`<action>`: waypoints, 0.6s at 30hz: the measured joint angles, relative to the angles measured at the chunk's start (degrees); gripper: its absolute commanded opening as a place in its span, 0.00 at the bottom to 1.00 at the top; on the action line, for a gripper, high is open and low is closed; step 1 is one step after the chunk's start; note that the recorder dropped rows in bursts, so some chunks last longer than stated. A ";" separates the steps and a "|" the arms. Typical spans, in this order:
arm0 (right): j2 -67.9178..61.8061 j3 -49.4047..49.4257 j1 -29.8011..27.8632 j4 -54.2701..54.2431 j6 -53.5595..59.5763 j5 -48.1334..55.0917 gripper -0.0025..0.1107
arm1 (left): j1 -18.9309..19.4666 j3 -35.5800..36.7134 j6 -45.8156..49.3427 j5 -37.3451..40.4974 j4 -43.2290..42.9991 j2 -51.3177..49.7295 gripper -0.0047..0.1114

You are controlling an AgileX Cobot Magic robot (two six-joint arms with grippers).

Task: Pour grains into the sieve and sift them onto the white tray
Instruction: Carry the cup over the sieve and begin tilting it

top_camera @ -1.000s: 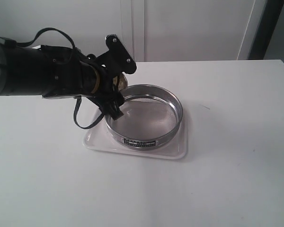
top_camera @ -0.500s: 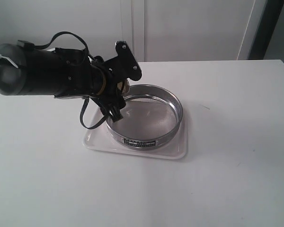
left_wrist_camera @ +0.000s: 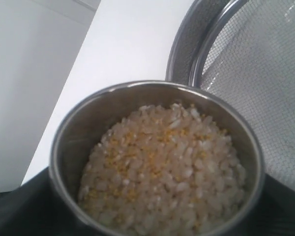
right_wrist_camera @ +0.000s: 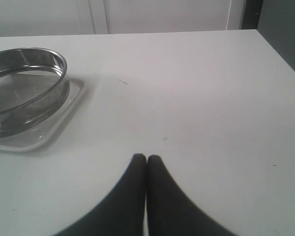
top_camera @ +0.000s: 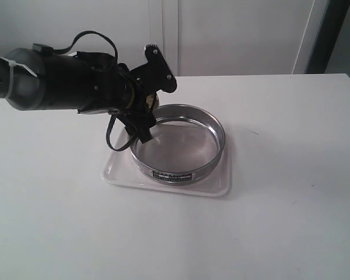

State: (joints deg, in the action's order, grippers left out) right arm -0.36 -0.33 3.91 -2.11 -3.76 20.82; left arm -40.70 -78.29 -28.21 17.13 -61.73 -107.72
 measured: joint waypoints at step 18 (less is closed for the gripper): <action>0.00 0.00 0.00 0.00 0.00 0.00 0.02 | -1.93 -0.67 7.73 3.35 2.40 -1.63 0.04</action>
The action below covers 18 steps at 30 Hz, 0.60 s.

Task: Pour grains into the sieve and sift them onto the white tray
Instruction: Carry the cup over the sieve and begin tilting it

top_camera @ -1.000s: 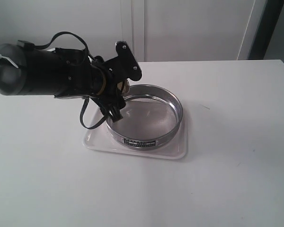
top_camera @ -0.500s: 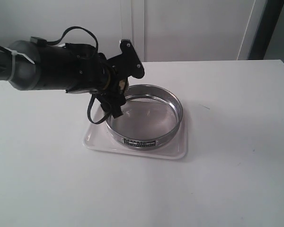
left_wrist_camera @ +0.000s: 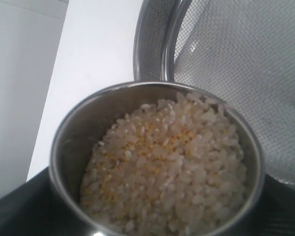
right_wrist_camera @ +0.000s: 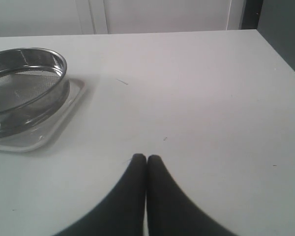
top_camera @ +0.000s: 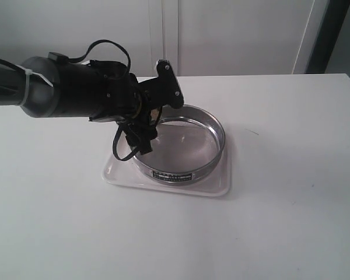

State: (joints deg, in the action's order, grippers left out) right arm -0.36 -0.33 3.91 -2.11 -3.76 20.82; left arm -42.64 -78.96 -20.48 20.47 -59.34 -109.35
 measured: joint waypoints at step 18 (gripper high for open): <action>0.00 0.00 0.00 0.00 0.00 0.00 0.02 | 0.00 -2.92 2.77 1.40 0.00 -2.25 0.04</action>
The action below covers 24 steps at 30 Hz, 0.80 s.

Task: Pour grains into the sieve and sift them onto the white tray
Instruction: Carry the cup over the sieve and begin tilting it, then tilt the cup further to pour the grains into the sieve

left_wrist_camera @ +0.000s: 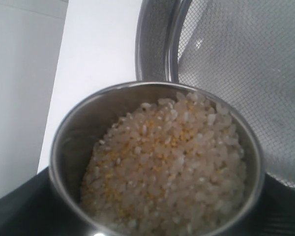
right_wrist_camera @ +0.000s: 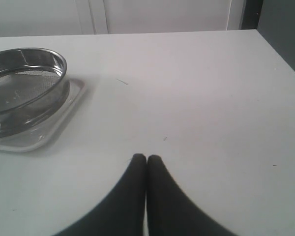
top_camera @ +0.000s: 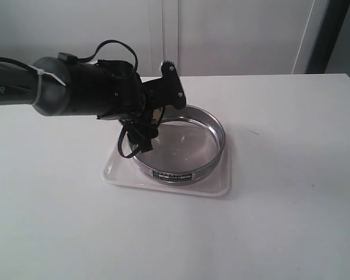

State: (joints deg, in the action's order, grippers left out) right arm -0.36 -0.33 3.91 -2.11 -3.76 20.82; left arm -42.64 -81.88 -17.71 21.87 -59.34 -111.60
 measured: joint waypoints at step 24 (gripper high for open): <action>0.00 0.00 0.00 0.00 0.00 0.00 0.02 | -1.62 -2.61 8.20 2.91 3.20 -2.69 0.04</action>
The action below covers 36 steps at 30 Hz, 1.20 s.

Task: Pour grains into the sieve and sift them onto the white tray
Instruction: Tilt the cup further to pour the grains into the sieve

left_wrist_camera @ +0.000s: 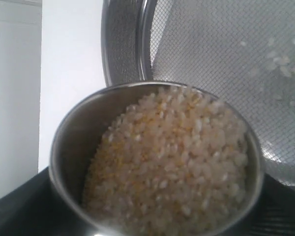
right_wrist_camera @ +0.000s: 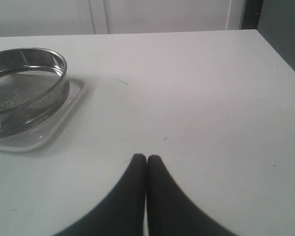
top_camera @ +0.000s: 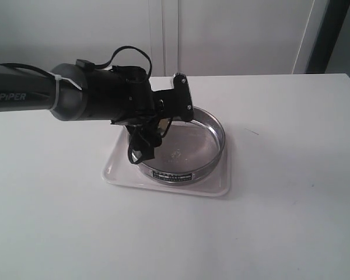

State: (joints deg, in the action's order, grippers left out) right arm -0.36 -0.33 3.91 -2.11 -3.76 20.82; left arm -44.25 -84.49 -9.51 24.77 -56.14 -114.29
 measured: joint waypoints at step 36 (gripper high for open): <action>0.00 0.00 0.00 0.00 0.00 0.00 0.02 | -0.22 -3.19 10.92 2.71 -0.26 -2.80 0.04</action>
State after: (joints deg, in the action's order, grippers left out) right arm -0.36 -0.33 3.91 -2.11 -3.76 20.82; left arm -44.47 -87.68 1.41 27.48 -56.40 -117.08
